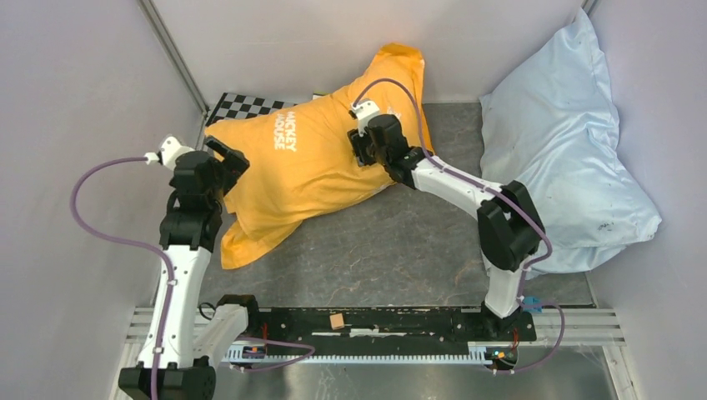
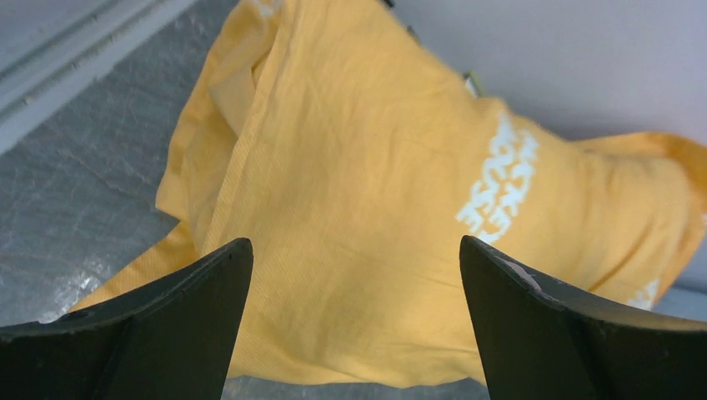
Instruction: Remove the pillowcase from the pillow
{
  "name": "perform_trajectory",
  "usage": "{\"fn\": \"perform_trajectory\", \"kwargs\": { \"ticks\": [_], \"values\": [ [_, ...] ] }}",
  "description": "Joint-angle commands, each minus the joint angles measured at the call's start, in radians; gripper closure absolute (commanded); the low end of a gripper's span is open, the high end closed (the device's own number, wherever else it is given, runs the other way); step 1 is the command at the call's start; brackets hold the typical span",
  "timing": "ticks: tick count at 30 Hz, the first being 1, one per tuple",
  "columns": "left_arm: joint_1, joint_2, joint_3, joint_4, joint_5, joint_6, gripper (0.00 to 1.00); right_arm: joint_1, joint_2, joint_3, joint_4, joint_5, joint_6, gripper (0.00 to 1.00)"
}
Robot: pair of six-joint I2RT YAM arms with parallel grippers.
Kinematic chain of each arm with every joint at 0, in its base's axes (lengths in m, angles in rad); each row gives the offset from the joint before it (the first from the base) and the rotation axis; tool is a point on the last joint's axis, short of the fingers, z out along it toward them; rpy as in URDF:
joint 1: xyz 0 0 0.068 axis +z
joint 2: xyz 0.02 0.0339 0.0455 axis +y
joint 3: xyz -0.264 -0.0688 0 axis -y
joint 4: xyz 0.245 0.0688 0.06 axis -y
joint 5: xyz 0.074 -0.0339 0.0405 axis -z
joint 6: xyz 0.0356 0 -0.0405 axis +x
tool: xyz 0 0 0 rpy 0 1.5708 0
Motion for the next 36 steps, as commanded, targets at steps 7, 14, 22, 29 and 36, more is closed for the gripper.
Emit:
{"fn": "perform_trajectory", "kwargs": {
  "ticks": [7, 14, 22, 29, 36],
  "values": [
    [0.002, 0.029, -0.138, 0.058, 0.206, -0.071, 0.02, -0.137, -0.295, -0.344, -0.111, 0.074, 0.036, 1.0],
    [0.002, -0.009, -0.204, 0.106, 0.311, -0.076, 0.02, -0.3, -0.6, -0.531, -0.112, 0.131, 0.051, 1.0],
    [-0.049, -0.035, -0.301, 0.244, 0.763, -0.124, 0.13, -0.311, -0.745, -0.491, -0.228, 0.002, -0.013, 0.17],
    [-0.073, -0.175, -0.426, 0.26, 0.736, -0.172, 0.11, -0.078, -0.839, -0.526, -0.245, -0.01, -0.046, 0.02],
    [-0.074, -0.228, -0.516, 0.307, 0.749, -0.206, 0.09, 0.183, -0.81, -0.512, -0.216, 0.036, -0.083, 0.02]
  ]
}}
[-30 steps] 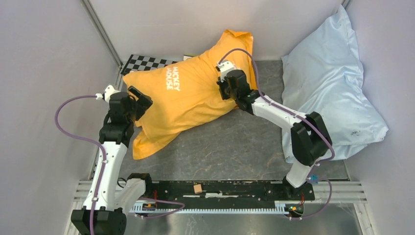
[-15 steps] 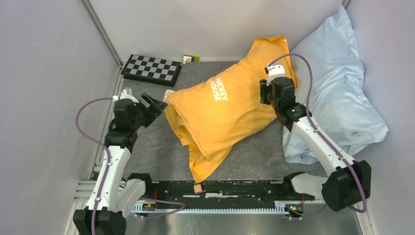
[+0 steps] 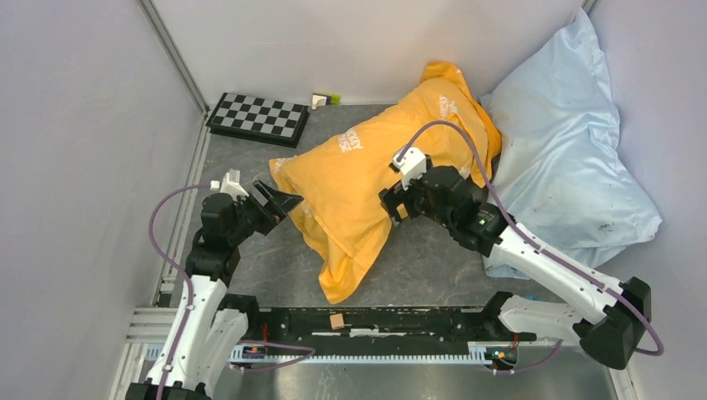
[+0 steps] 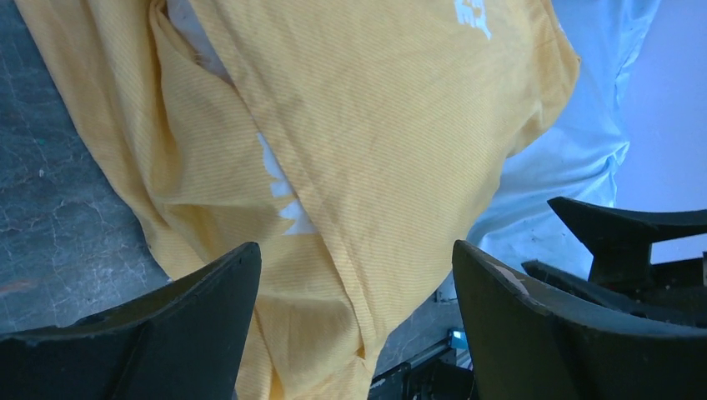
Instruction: Remove the pillowcase from the pillow
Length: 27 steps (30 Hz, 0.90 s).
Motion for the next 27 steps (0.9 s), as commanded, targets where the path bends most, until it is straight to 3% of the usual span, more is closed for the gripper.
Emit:
{"fn": "perform_trajectory", "kwargs": {
  "ticks": [1, 3, 7, 12, 18, 23, 27],
  "values": [
    [-0.002, -0.024, -0.041, 0.071, 0.034, -0.051, 0.09, 0.097, 0.018, 0.027, 0.034, 0.025, -0.043, 0.02],
    [-0.003, -0.028, -0.052, 0.071, 0.032, -0.052, 0.09, 0.1, 0.023, 0.016, 0.054, 0.025, -0.039, 0.02],
    [-0.001, -0.04, -0.066, 0.056, 0.02, -0.054, 0.07, 0.099, -0.002, -0.022, 0.079, 0.236, 0.065, 0.02],
    [-0.002, -0.068, -0.086, 0.039, -0.072, -0.078, 0.06, 0.12, 0.003, -0.039, 0.146, 0.118, 0.02, 0.02],
    [-0.001, -0.101, -0.123, 0.008, -0.168, -0.117, 0.05, 0.377, 0.25, 0.149, 0.038, 0.4, -0.041, 0.02],
    [-0.001, -0.124, -0.172, -0.022, -0.256, -0.19, 0.07, 0.483, 0.387, 0.215, 0.094, 0.415, -0.05, 0.02],
    [-0.001, -0.118, -0.21, 0.02, -0.242, -0.209, 0.1, 0.528, 0.512, 0.309, 0.082, 0.489, -0.07, 0.02]
  ]
}}
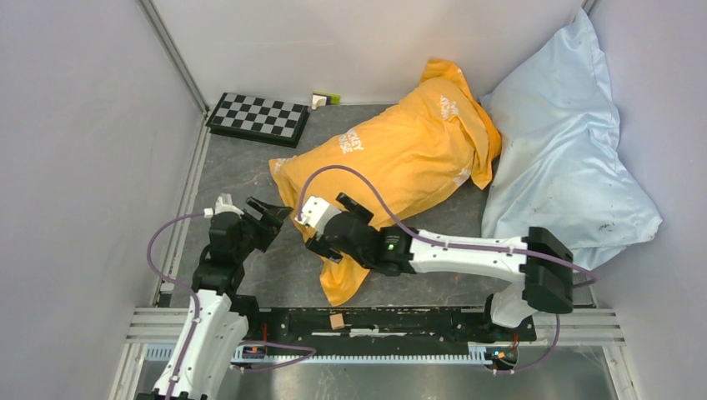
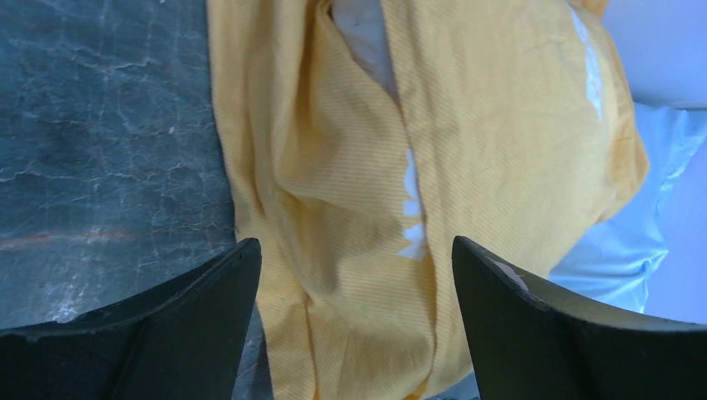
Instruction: Remove the pillowcase from the pillow
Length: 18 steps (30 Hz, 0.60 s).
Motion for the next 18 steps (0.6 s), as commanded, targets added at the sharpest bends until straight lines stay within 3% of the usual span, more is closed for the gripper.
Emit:
{"fn": "perform_trajectory", "kwargs": {
  "ticks": [1, 13, 18],
  "values": [
    [-0.002, 0.008, -0.03, 0.037, -0.018, -0.066, 0.11, 0.034, 0.116, 0.138, 0.02, 0.142, -0.032, 0.02],
    [-0.001, 0.082, -0.073, 0.123, 0.052, -0.049, 0.11, 0.04, 0.276, 0.261, -0.024, 0.409, -0.07, 0.03],
    [-0.002, 0.118, -0.078, 0.158, 0.104, -0.043, 0.12, 0.007, 0.259, 0.285, -0.04, 0.473, -0.056, 0.13]
  ]
}}
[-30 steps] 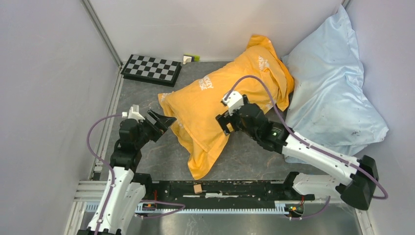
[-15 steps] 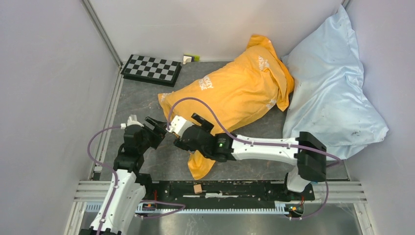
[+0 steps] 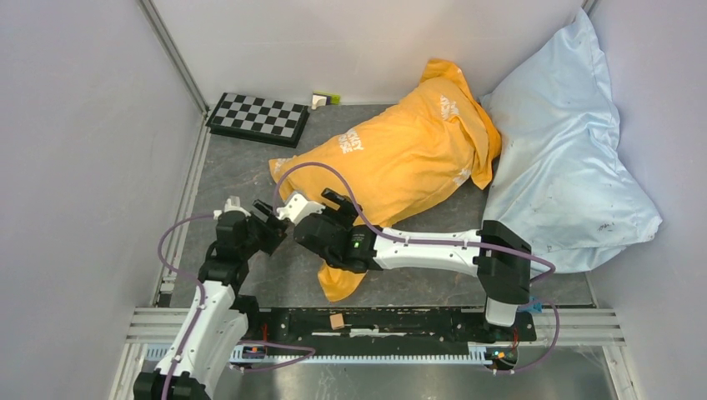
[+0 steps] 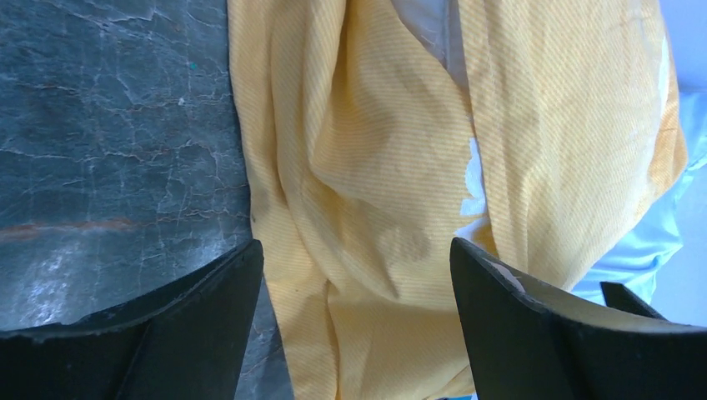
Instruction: Remove the pillowcase from the pillow
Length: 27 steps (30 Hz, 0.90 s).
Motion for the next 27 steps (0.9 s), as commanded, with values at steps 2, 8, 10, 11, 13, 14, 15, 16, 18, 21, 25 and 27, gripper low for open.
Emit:
{"fn": "perform_trajectory", "kwargs": {
  "ticks": [2, 8, 10, 11, 13, 14, 15, 16, 18, 21, 25, 27],
  "values": [
    [-0.003, 0.049, -0.027, 0.151, 0.101, -0.031, 0.12, -0.051, -0.042, 0.045, 0.009, 0.139, 0.007, 0.22],
    [-0.029, 0.139, -0.027, 0.3, 0.232, -0.044, 0.08, -0.123, -0.138, -0.026, 0.034, 0.076, 0.012, 0.36],
    [-0.058, 0.149, -0.017, 0.325, 0.225, -0.045, 0.06, -0.138, -0.169, -0.05, 0.047, -0.001, 0.012, 0.33],
    [-0.076, 0.153, -0.011, 0.33, 0.21, -0.045, 0.06, -0.143, -0.182, -0.059, 0.048, -0.041, 0.018, 0.31],
    [-0.113, 0.166, 0.002, 0.341, 0.183, -0.045, 0.05, -0.146, -0.193, -0.069, 0.051, -0.082, 0.027, 0.31],
    [-0.128, 0.176, 0.004, 0.352, 0.173, -0.047, 0.05, -0.146, -0.192, -0.07, 0.049, -0.086, 0.03, 0.31],
    [-0.142, 0.19, 0.005, 0.368, 0.163, -0.053, 0.05, -0.146, -0.189, -0.07, 0.041, -0.078, 0.032, 0.31],
    [-0.153, 0.206, 0.004, 0.386, 0.157, -0.061, 0.05, -0.146, -0.184, -0.067, 0.033, -0.071, 0.033, 0.32],
    [-0.165, 0.243, 0.001, 0.431, 0.156, -0.073, 0.05, -0.147, -0.174, -0.068, 0.024, -0.069, 0.032, 0.33],
    [-0.175, 0.281, 0.004, 0.487, 0.167, -0.074, 0.01, -0.145, -0.165, -0.073, 0.022, -0.114, 0.032, 0.35],
    [-0.19, 0.306, -0.008, 0.541, 0.169, -0.065, 0.09, -0.145, -0.162, -0.08, 0.031, -0.123, 0.035, 0.39],
    [-0.19, 0.321, -0.015, 0.54, 0.168, -0.046, 0.26, -0.145, -0.164, -0.081, 0.032, -0.094, 0.038, 0.49]
  ]
}}
